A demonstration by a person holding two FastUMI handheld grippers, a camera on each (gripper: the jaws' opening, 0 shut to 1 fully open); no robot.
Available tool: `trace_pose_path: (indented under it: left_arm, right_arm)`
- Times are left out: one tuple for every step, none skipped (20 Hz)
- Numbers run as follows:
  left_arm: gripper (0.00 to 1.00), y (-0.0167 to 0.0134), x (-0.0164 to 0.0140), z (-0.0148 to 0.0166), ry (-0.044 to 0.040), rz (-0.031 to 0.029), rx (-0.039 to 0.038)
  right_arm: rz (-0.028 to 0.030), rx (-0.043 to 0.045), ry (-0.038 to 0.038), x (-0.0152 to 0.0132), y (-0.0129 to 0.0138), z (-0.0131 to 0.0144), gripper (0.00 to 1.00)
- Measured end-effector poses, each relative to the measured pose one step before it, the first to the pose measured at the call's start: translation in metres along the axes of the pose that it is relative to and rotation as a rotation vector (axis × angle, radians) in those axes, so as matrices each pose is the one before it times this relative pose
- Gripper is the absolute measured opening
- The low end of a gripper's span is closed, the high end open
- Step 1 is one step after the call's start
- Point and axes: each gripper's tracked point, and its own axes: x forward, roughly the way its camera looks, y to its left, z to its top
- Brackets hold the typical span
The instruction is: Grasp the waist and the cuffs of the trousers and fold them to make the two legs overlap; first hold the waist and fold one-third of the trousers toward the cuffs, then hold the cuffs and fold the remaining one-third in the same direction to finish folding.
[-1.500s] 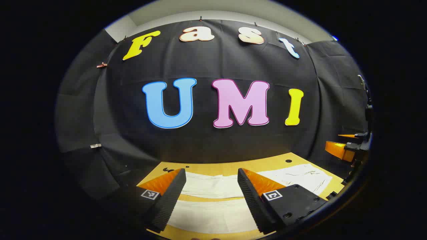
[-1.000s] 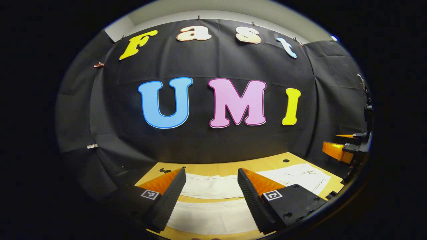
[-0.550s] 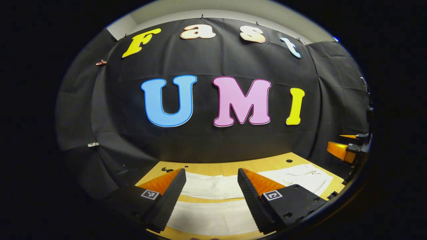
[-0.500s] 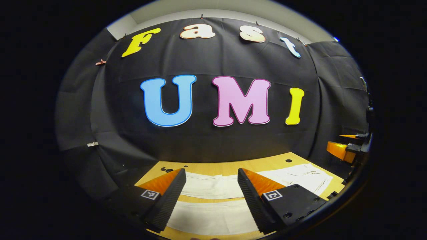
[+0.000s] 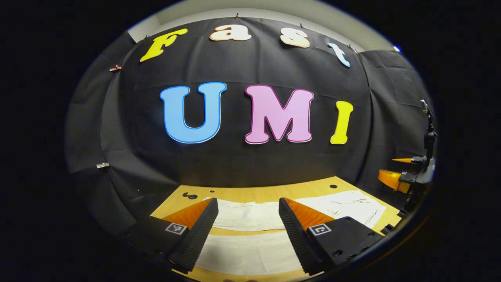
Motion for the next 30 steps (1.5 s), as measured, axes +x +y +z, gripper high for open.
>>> trace_pose_path:
  left_arm:
    - [0.97, 0.00354, 0.00058, -0.0034, 0.01166, -0.00186, 0.01224]
    - [0.97, 0.00362, -0.00049, -0.00683, 0.02039, -0.00317, 0.01146]
    - [0.97, 0.00488, 0.00009, -0.00703, 0.02347, -0.00057, 0.00444]
    - [0.97, 0.00586, -0.0006, -0.00589, 0.01972, 0.00164, -0.00035]
    - [0.97, 0.00667, 0.00062, -0.00596, 0.02088, 0.00472, -0.00046]
    - [0.97, 0.00596, 0.0021, -0.00646, 0.02231, 0.00845, 0.00124]
    - [0.97, 0.00609, 0.00096, -0.0042, 0.01779, 0.00981, 0.00243]
    - [0.97, 0.00544, 0.00082, -0.00427, 0.01322, 0.00921, 0.00131]
    - [0.97, 0.00361, 0.00082, -0.00212, 0.01032, 0.00718, 0.00035]
    - [0.97, 0.00178, 0.00045, -0.00285, 0.00816, 0.00523, 0.00208]
    - [0.97, 0.00153, 0.00045, -0.002, 0.00748, 0.00156, 0.00509]
    - [0.97, 0.00056, 0.00022, -0.00278, 0.01106, -0.00018, 0.00394]
    - [0.97, -0.00084, 0.00078, -0.00179, 0.0099, -0.00432, -0.00273]
    - [0.97, -0.00226, 0.00014, -0.00171, 0.00726, -0.00353, -0.00357]
    - [0.97, -0.00129, 0.00058, 0.00028, 0.00569, -0.00144, 0.00231]
    - [0.97, -0.00107, 0.00092, -0.00158, 0.00645, 0.00095, 0.00698]
    - [0.97, -0.00145, 0.00085, -0.00022, 0.006, 0.00088, 0.00839]
    - [0.97, -0.00143, 0.00045, -0.00245, 0.00507, -0.00184, 0.00933]
    - [0.97, -0.00173, 0.00076, -0.00084, 0.00597, -0.00156, 0.01039]
    - [0.97, -0.00119, 0.00263, -0.00335, 0.00823, -0.00009, 0.00944]
    - [0.96, -0.00105, 0.00081, -0.00189, 0.01101, 0.00079, 0.00849]
    - [0.98, 0.0001, 0.00058, -0.0035, 0.0131, 0.00571, 0.00598]
    - [0.99, -0.00077, 0.00092, -0.00131, 0.01252, 0.0061, -0.00046]
    - [0.99, -0.00224, 0.00148, -0.00052, 0.00537, 0.00242, -0.00684]
    - [0.99, -0.00292, 0.00138, 0.00139, 0.00211, 0.00242, -0.00557]
    - [0.99, -0.00419, 0.00175, -0.00039, 0.00164, 0.0008, -0.00062]
    - [0.99, -0.00399, 0.00167, 0.00029, -0.00039, -0.00143, 0.0049]
    - [0.99, -0.00464, 0.00157, -0.00064, 0.00089, -0.00472, 0.00965]
    - [0.99, -0.00401, 0.00223, -0.00146, 0.00387, -0.00519, 0.01393]
    - [0.99, -0.00221, 0.00049, -0.0035, 0.00503, -0.00347, 0.01506]
  right_arm:
    - [-0.00488, -0.0293, 0.00886, 0.00292, -0.00927, -0.00495, 0.97]
    - [-0.00367, -0.03777, 0.00943, 0.00286, -0.00965, -0.00682, 0.97]
    - [0.00009, -0.0344, 0.00959, 0.00271, -0.00742, -0.00618, 0.97]
    - [0.00941, -0.04394, 0.01255, 0.00379, -0.00752, -0.00784, 0.97]
    - [0.02607, -0.0404, 0.01384, 0.00412, -0.00341, -0.00751, 0.97]
    - [0.02988, -0.0503, 0.0164, 0.00376, -0.00126, -0.00765, 0.97]
    - [0.02965, -0.05957, 0.01358, 0.00302, -0.00177, -0.00791, 0.97]
    - [0.02815, -0.06366, 0.01244, 0.0024, -0.0031, -0.00971, 0.97]
    - [0.02875, -0.06551, 0.01661, 0.00276, -0.00161, -0.01176, 0.97]
    - [0.03072, -0.06137, 0.02157, 0.00216, -0.00121, -0.01387, 0.97]
    - [0.02932, -0.05467, 0.02635, 0.00149, -0.00064, -0.01417, 0.97]
    - [0.03106, -0.0446, 0.02826, 0.00295, 0.00061, -0.01487, 0.97]
    - [0.02554, -0.03674, 0.02623, 0.00117, 0.00104, -0.0139, 0.97]
    - [0.02052, -0.03453, 0.02689, 0.00136, -0.00054, -0.01482, 0.97]
    - [0.02067, -0.0319, 0.02357, 0.00191, 0.00244, -0.01271, 0.97]
    - [0.02141, -0.03372, 0.02049, 0.00226, 0.00383, -0.01271, 0.97]
    - [0.02376, -0.03261, 0.0194, 0.00205, 0.00488, -0.01307, 0.97]
    - [0.02546, -0.02958, 0.01615, 0.00262, 0.0045, -0.01323, 0.98]
    - [0.02185, -0.02282, 0.01876, 0.00131, 0.004, -0.01242, 0.97]
    - [0.02062, -0.01821, 0.01835, 0.00031, 0.00184, -0.01295, 0.97]
    - [0.02129, -0.01846, 0.0183, 0.00301, 0.00363, -0.01114, 0.97]
    - [0.0219, -0.01994, 0.0167, 0.00281, 0.00402, -0.01149, 0.98]
    - [0.02563, -0.0186, 0.02081, 0.00232, 0.00519, -0.01146, 0.98]
    - [0.03164, -0.01537, 0.02278, 0.00236, 0.00618, -0.01154, 0.98]
    - [0.02613, -0.02127, 0.01011, 0.0015, 0.00693, -0.00725, 0.98]
    - [0.01941, -0.02311, 0.0073, 0.00212, 0.00329, -0.00624, 0.98]
    - [0.01589, -0.01743, 0.00868, 0.00198, 0.00353, -0.0063, 0.98]
    - [0.01482, -0.0122, 0.013, 0.00429, 0.00375, -0.00728, 0.98]
    - [0.01151, -0.01059, 0.01319, 0.00421, 0.00252, -0.00645, 0.98]
    - [0.00809, -0.01441, 0.01046, 0.00345, 0.00069, -0.00528, 0.98]
